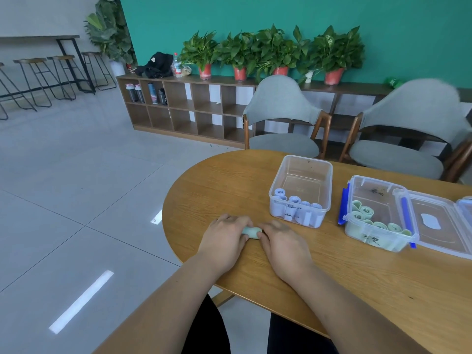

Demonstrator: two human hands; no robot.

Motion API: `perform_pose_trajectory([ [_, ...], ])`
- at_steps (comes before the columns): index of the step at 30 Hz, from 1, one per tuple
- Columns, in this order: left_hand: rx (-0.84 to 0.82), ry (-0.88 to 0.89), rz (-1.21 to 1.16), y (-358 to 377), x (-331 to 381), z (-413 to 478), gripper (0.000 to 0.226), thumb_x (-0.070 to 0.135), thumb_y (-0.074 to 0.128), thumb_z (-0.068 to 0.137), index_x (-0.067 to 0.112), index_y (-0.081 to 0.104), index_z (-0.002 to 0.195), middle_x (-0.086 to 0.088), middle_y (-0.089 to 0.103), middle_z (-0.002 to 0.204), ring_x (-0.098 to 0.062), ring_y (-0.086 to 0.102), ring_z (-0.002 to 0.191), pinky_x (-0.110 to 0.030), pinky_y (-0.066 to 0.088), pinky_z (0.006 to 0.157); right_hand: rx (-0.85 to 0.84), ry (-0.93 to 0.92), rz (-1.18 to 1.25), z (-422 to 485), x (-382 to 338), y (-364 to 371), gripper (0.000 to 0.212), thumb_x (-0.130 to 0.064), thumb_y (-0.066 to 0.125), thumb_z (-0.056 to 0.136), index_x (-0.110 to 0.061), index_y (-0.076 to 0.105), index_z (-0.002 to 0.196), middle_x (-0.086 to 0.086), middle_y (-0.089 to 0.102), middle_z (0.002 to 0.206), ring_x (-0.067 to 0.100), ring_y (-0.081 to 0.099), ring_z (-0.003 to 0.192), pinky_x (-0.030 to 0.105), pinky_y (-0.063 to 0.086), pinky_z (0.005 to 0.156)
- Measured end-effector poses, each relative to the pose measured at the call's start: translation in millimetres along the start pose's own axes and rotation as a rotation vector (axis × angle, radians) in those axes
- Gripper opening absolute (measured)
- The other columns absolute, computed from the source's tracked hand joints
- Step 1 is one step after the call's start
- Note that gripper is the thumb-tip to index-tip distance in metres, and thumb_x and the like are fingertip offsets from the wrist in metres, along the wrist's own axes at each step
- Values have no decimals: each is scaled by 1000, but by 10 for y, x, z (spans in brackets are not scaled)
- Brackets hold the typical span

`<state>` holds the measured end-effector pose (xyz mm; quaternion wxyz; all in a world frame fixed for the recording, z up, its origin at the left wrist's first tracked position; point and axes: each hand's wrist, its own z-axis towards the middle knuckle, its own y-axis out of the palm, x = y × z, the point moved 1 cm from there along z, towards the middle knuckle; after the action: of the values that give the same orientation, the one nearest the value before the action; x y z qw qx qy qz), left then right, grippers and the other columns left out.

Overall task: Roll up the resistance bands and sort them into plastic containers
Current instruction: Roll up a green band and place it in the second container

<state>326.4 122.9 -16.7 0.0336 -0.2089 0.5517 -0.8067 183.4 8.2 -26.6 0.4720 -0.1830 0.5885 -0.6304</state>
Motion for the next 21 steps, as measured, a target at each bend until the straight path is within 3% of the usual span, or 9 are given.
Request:
perform_pose_trajectory([
  [5,-29,-8,-64,14,-4,19,18,24,60,103,31,58,120,11,67,107,-15,52,102,-37,46,89,-39,-17,106,3,15,-33,41,-37,64,98,-45,52,136,-16,62,124,10,59,113,34,53,86],
  [13,-39,71,-148,-26,152,27,25,35,62,104,33,59,128,15,64,122,-10,47,110,-32,46,96,2,-32,201,-89,166,-260,30,-36,60,100,-38,59,130,-14,64,114,10,61,105,35,52,87],
  [18,-24,130,-208,-78,419,103,27,40,66,100,34,64,127,20,64,114,-7,50,109,-31,47,95,13,3,209,-229,305,-581,35,-36,60,101,-39,59,135,-15,63,113,9,61,101,33,52,87],
  [21,-35,181,-206,-96,647,144,29,43,67,99,35,66,127,24,60,104,-5,49,106,-31,47,91,12,34,262,-319,441,-795,33,-28,66,99,-35,64,131,-14,66,104,3,64,89,27,52,86],
])
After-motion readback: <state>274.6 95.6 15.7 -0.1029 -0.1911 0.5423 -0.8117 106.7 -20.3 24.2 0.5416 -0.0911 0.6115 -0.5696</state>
